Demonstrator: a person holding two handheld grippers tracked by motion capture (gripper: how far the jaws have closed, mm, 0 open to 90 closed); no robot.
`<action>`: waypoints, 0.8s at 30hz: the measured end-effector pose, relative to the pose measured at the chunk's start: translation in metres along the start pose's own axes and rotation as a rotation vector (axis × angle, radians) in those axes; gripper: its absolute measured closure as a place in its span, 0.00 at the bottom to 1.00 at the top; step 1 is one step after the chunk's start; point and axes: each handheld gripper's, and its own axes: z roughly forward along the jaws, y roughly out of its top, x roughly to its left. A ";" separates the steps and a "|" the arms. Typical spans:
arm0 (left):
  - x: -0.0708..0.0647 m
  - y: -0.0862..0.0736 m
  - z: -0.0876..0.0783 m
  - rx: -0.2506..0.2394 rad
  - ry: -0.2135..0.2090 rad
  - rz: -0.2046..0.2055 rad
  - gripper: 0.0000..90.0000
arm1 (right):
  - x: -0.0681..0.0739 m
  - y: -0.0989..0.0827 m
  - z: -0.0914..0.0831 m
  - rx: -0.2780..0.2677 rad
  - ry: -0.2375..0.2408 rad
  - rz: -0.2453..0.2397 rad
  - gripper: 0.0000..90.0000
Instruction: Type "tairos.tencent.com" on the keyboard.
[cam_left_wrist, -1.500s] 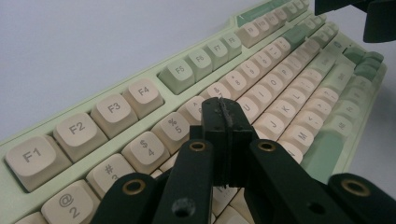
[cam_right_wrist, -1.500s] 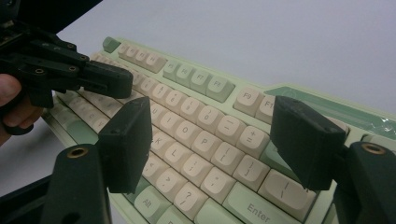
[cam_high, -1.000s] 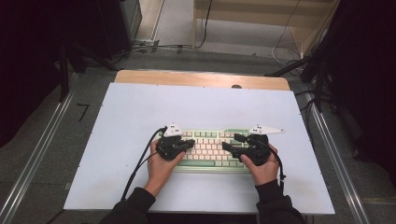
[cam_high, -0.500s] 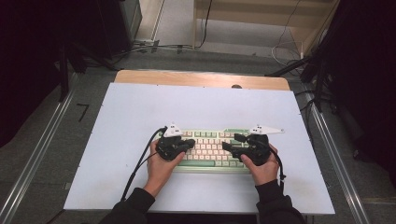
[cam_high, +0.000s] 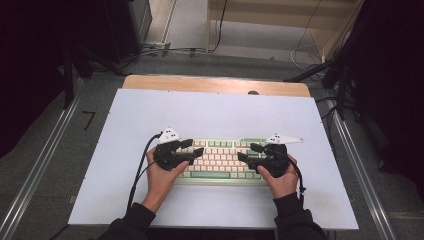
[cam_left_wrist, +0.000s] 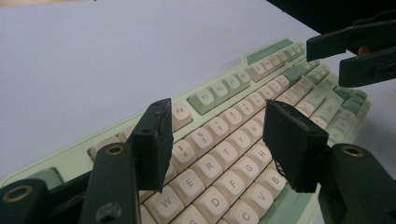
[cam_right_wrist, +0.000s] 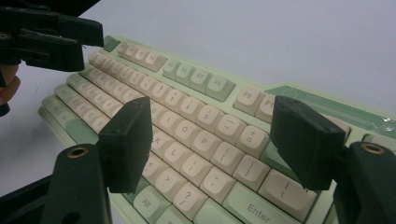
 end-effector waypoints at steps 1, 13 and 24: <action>0.002 -0.002 -0.002 0.001 0.000 -0.004 0.45 | 0.000 0.000 0.000 0.000 0.000 0.000 0.31; 0.016 -0.012 -0.012 0.005 0.025 -0.019 0.44 | 0.000 0.000 0.001 0.008 0.004 0.002 0.31; 0.012 -0.016 -0.009 0.023 -0.037 0.049 0.95 | 0.000 -0.002 0.004 0.019 0.008 0.009 0.31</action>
